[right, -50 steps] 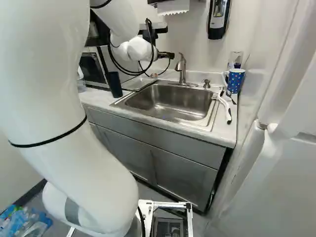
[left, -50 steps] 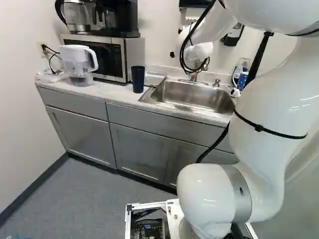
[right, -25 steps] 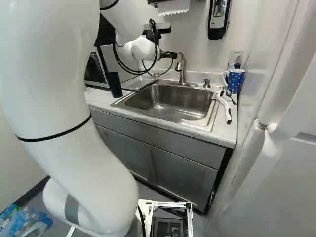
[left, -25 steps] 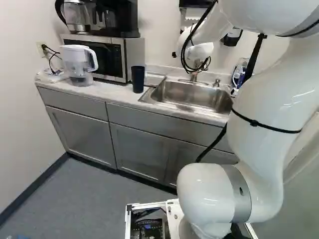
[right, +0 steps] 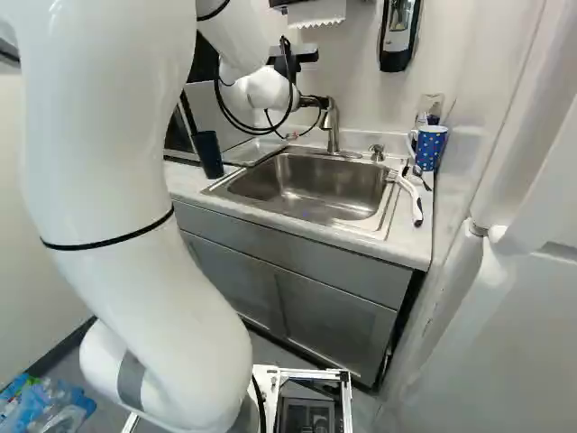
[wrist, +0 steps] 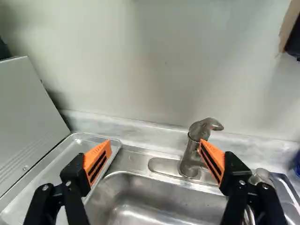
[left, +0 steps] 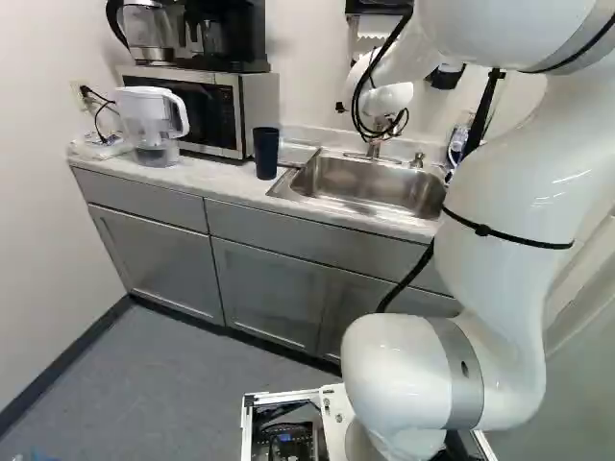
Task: Rinse the cup and place it in the tray
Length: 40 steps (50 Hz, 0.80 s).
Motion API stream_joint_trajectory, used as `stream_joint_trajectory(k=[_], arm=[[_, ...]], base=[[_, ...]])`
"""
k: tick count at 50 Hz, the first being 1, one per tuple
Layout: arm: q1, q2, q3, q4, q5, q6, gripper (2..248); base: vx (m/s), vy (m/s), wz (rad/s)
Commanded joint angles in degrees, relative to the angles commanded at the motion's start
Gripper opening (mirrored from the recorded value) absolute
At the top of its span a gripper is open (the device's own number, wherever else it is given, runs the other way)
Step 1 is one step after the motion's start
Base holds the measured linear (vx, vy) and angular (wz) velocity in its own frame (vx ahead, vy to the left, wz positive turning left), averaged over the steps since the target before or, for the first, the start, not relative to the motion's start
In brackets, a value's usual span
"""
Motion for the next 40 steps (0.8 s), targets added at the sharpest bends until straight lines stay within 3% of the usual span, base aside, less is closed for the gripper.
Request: stream_joint_trajectory(k=[40], arm=[[-0.86,-2.47,-2.72,0.0,0.16,0.0,247]], base=[[0.0,0.0,0.0]])
